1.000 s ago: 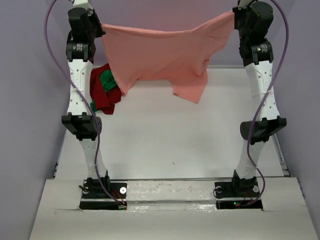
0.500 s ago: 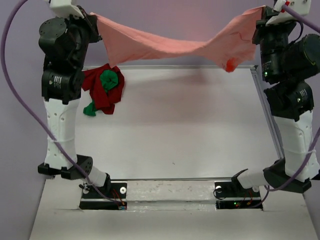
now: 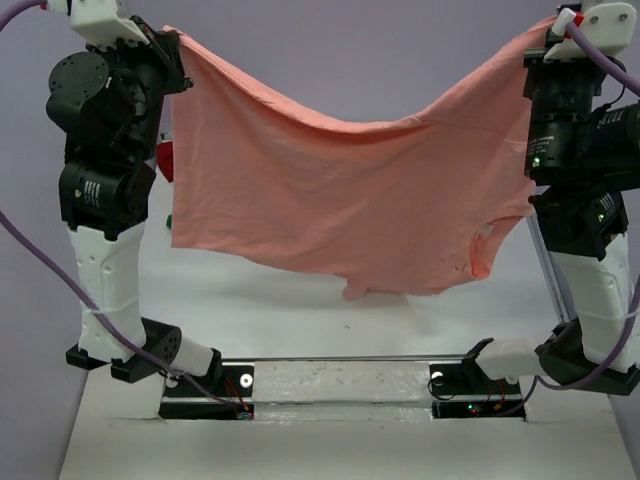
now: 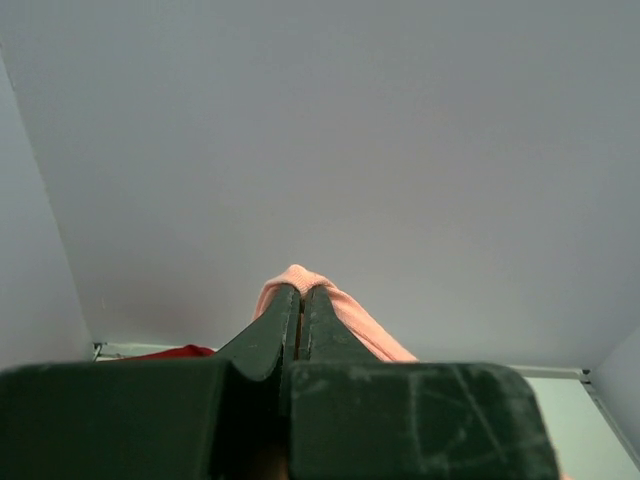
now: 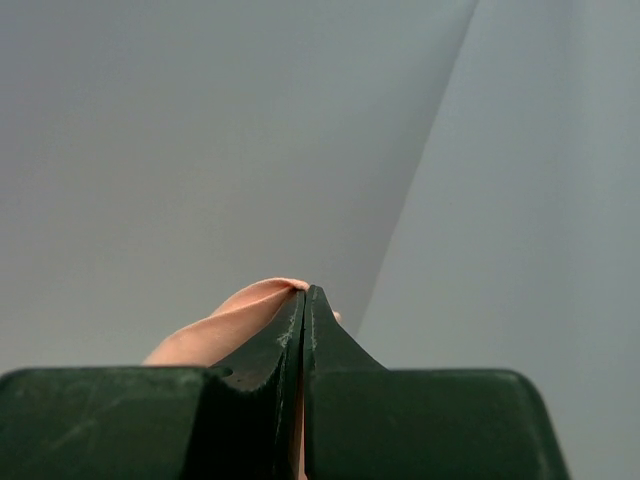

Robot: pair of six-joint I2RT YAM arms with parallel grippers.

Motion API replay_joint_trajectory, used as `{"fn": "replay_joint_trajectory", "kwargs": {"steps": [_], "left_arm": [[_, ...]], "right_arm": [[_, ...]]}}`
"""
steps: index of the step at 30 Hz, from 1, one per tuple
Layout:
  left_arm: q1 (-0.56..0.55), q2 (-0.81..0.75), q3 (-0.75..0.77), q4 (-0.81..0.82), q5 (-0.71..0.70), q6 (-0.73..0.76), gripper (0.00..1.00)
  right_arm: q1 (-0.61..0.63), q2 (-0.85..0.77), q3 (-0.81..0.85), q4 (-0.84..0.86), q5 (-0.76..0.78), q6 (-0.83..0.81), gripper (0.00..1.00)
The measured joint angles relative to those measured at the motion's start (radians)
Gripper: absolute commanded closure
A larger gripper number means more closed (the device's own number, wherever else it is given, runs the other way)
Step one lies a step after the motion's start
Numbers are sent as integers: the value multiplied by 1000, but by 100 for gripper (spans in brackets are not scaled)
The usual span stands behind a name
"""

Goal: Fold and stack the t-shirts
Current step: Flatten the tshirt out

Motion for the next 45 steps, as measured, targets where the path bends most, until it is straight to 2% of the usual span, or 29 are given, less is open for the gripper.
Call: {"fn": "replay_joint_trajectory", "kwargs": {"steps": [5,7,12,15,19,23,29,34,38,41,42,45], "left_arm": [[0,162,97,4,-1,5,100],[1,259,137,14,2,8,100],[47,489,185,47,65,2,100],[101,606,192,73,101,-2,100],[165,709,192,75,131,-4,100],[201,726,192,76,147,-5,100],[198,644,192,83,156,-13,100],[124,438,116,69,113,-3,100],[-39,161,-2,74,54,23,100],[-134,-42,-56,86,26,36,100],[-143,-97,-62,95,16,38,100],[-148,-224,-48,101,-23,40,100]], "right_arm": [[-14,144,110,50,-9,-18,100],[-68,254,176,42,-50,8,100],[-311,522,342,-87,-214,188,100],[-424,650,375,-173,-291,282,100],[-494,747,401,-257,-344,352,100],[-499,766,415,-299,-383,388,100],[-482,674,412,-310,-418,411,100],[-418,425,269,-294,-378,386,100],[-166,183,172,-233,-255,277,100],[121,48,174,-159,-191,155,100],[165,15,179,-136,-167,124,100],[189,-52,190,-57,-63,39,100]]}}
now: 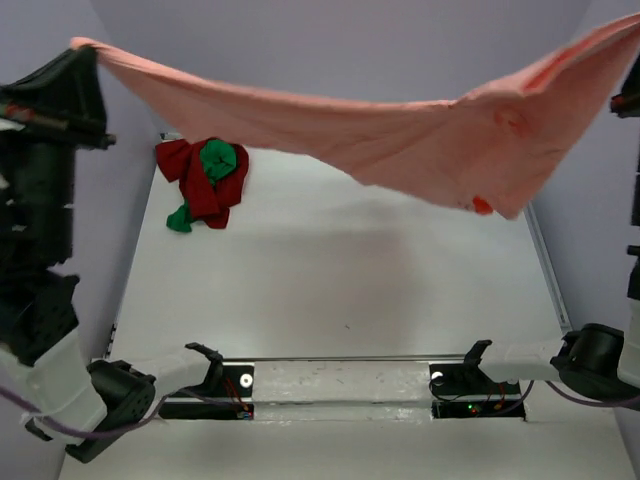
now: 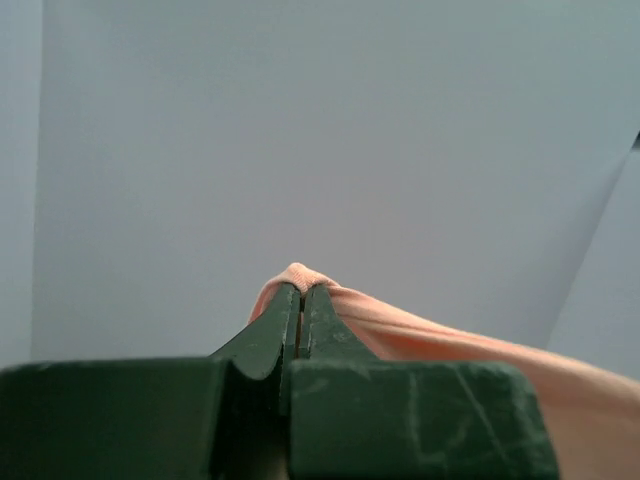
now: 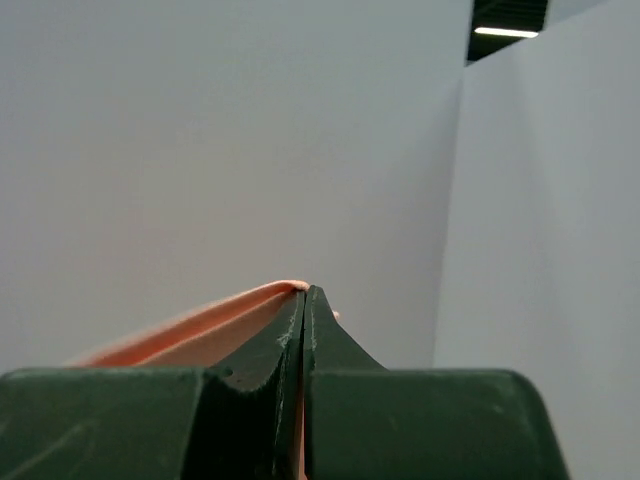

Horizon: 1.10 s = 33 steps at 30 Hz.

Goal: Fold and stack the t-shirts
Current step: Flatten the tshirt out

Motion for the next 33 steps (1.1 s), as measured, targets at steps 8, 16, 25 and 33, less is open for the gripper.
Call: {"fn": "replay_joint_trajectory", "kwargs": {"steps": [8,16,25,33], "left_arm": [[-2,-68,38,30,-47,1,100],[-2,190,-42,38,-65,10,100],[93,665,76,21,20,-6,100],[163,792,172,5,64,-12,100]], "right_arm": [[6,-13,10,82,82,-72,100],[-35,196,-54,159,68,-140,100],[-378,541,65,-45,-112,63,100],[-473,609,161,-124,-208,167,100]]}}
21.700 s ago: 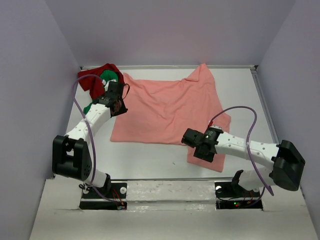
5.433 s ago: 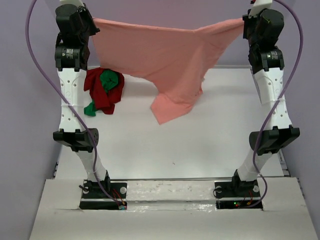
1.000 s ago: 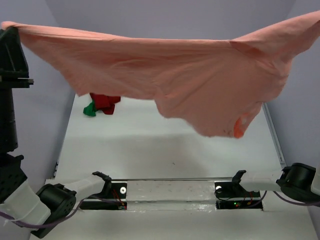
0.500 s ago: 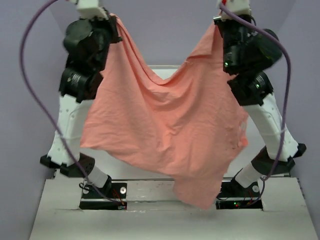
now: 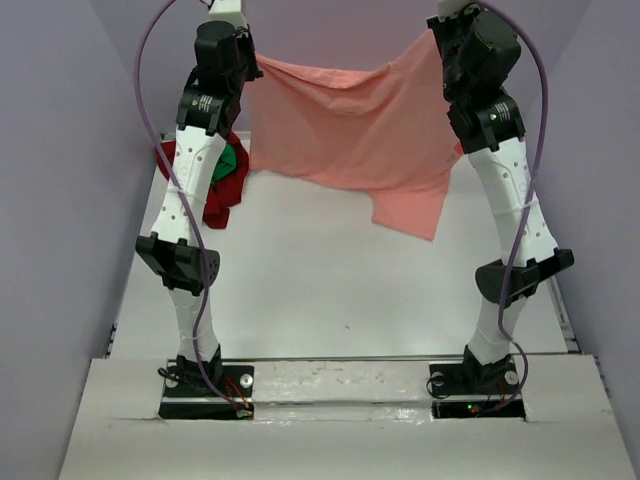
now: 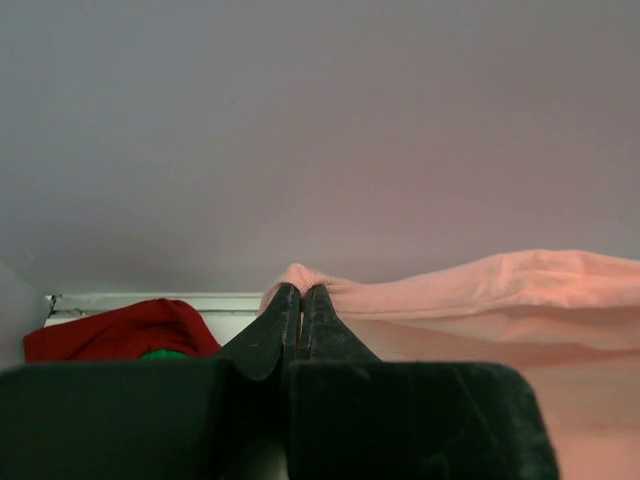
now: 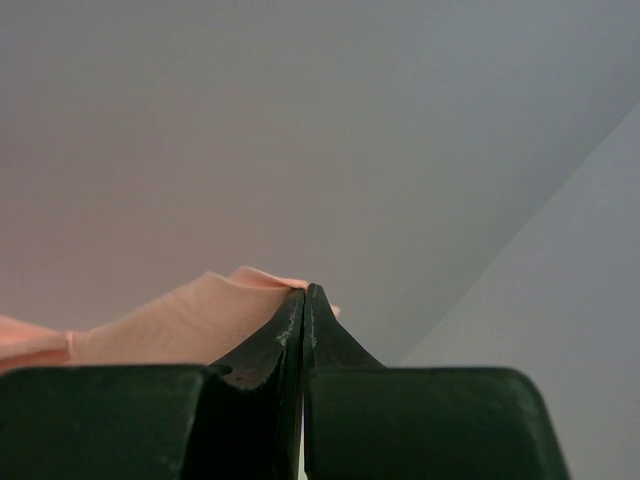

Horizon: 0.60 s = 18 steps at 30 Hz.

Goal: Fold and stack the t-shirts
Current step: Flatten the tshirt out

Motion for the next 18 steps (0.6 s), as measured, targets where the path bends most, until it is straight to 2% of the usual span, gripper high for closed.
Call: {"fn": "replay_joint_trajectory", "kwargs": {"steps": [8,14,18], "left_arm": [[-2,-80,-9,16,24,-2,100],[-2,-273,-203,56,26,-7,100],[-2,-320,-268,75,19,-6,100]], "right_arm": [[2,-84,-38,-4,-26,21,100],[2,-241,-209,9,-14,43,100],[2,-245,-208,-5,-12,68,100]]}}
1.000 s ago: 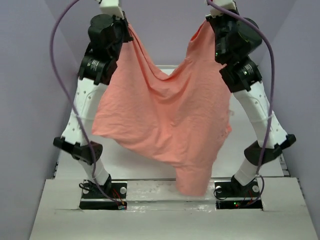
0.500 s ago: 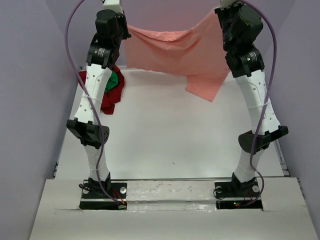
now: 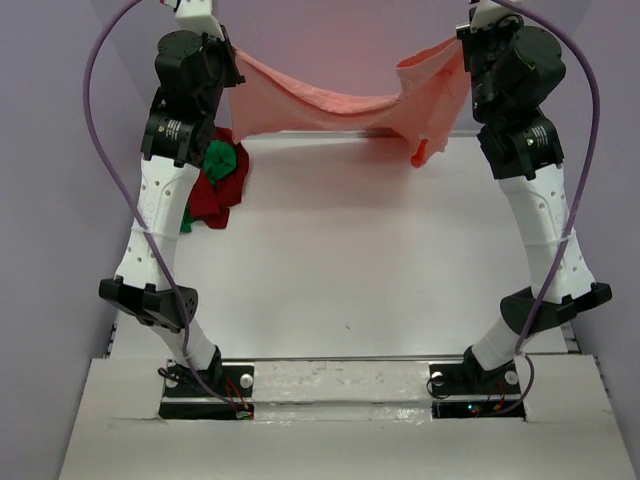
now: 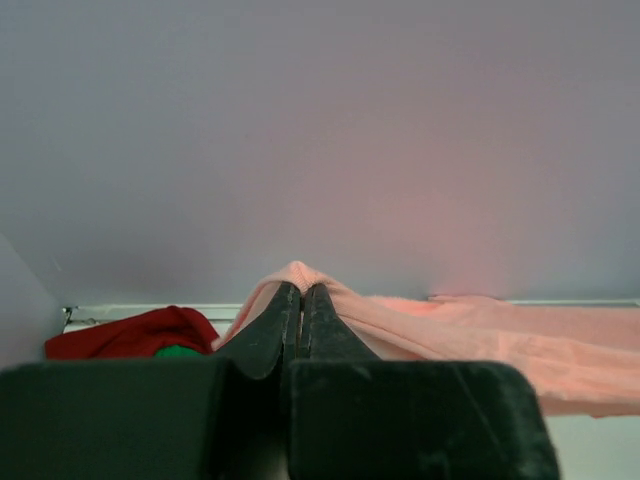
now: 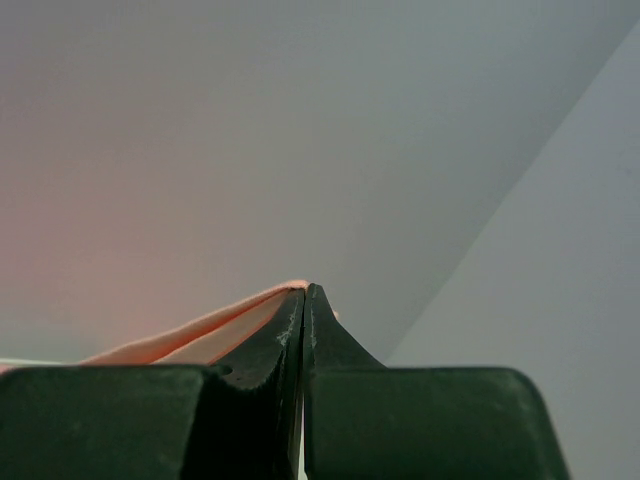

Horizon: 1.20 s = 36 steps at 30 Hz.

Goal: Fold and stack the t-shirts
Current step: Flatten the tshirt out

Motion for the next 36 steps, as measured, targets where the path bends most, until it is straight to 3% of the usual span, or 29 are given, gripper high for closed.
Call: {"fn": "replay_joint_trajectory", "kwargs": {"steps": [7,15,20,25,30,36], "left_arm": [[50,79,83,-33,23,-2,100],[196,238,201,-48,71,-27,100],[212,403,342,-58,103,-44,100],[210,461,350,-103,143,-65,100],[169,403,341,-125,123,-65,100],[12,122,257,-154,54,-35,100]], "right_arm": [[-20,66,54,-9,8,-10,100],[-166,209,153,-16,-48,50,100],[-196,381,294,-58,-93,92,100],[-196,428,322,-140,-124,118,100],[-168,336,291,-171,-126,117,100],[-7,-43,86,-97,-51,40,100]]}}
